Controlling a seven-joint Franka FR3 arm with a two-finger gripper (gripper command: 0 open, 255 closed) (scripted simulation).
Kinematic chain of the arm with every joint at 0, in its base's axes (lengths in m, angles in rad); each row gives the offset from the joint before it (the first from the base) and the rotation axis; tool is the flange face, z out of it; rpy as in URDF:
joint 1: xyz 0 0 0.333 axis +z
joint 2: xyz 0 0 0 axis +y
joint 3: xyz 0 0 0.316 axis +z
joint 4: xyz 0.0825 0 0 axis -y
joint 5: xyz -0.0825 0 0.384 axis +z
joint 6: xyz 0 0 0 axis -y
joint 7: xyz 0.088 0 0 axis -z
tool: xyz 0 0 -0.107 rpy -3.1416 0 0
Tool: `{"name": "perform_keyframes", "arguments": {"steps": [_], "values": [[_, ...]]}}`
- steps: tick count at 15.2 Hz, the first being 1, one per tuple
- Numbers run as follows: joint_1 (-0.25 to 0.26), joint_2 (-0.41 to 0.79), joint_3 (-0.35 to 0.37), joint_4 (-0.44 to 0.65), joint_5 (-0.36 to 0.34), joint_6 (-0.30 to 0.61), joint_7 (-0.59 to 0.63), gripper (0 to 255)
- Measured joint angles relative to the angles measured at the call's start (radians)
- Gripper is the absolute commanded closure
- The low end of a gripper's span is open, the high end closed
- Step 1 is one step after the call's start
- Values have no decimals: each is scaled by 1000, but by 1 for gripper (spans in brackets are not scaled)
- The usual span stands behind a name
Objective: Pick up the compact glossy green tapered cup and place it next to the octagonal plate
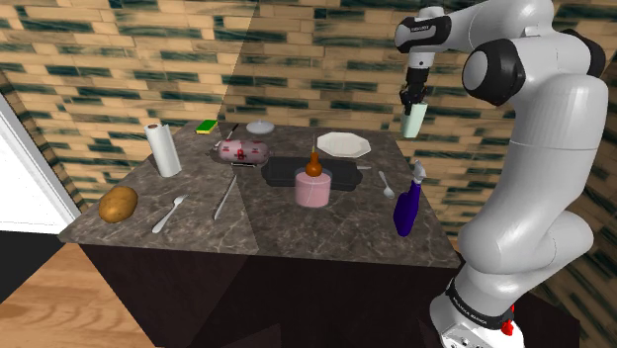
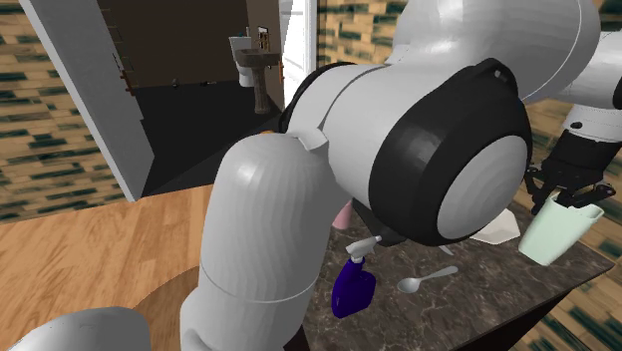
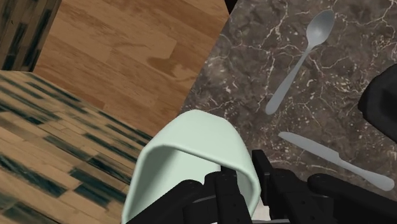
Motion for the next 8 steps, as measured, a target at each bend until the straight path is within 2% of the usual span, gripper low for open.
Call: {"name": "perform_keyframes", "arguments": {"steps": [8], "values": [[4, -4, 2, -114, -1, 110, 3, 255]]}}
